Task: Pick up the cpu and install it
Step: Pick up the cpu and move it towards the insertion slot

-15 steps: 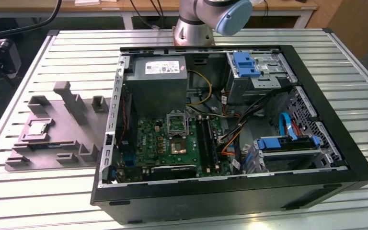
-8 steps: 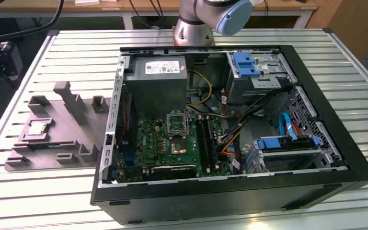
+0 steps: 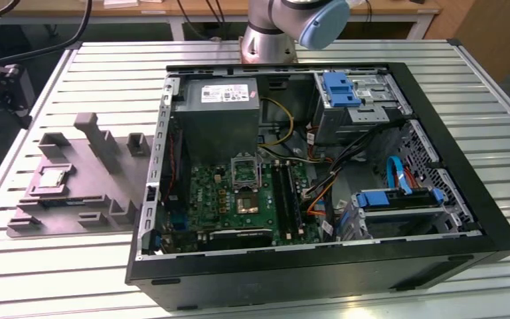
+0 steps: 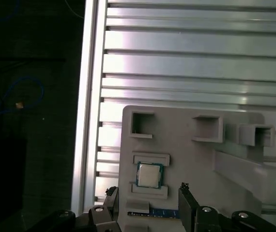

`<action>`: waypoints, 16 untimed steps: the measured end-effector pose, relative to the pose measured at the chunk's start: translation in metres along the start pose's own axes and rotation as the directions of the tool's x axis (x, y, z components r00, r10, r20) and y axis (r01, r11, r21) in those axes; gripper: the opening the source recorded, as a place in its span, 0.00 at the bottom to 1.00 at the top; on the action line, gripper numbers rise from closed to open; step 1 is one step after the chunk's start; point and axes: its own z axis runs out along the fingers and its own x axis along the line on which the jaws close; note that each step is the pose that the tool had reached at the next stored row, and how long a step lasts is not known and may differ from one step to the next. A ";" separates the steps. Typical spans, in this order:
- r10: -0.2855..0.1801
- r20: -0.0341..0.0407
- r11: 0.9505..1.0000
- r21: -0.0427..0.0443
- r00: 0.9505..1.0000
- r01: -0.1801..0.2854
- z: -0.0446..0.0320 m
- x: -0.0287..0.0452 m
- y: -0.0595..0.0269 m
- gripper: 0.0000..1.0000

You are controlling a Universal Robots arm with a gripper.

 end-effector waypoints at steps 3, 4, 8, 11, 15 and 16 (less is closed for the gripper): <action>0.000 0.000 1.000 0.000 1.000 0.000 0.0038 0.0000 -0.0002 0.60; 0.000 0.000 1.000 0.000 1.000 0.000 0.0043 0.0000 -0.0002 0.60; 0.000 0.000 1.000 0.000 1.000 0.000 0.0046 0.0001 -0.0003 0.60; 0.000 0.000 1.000 0.000 1.000 0.000 0.0047 0.0001 -0.0003 0.60; 0.000 0.000 1.000 0.000 1.000 0.000 0.0048 0.0002 -0.0003 0.62; 0.000 0.000 1.000 0.000 1.000 0.000 0.0049 0.0002 -0.0003 0.62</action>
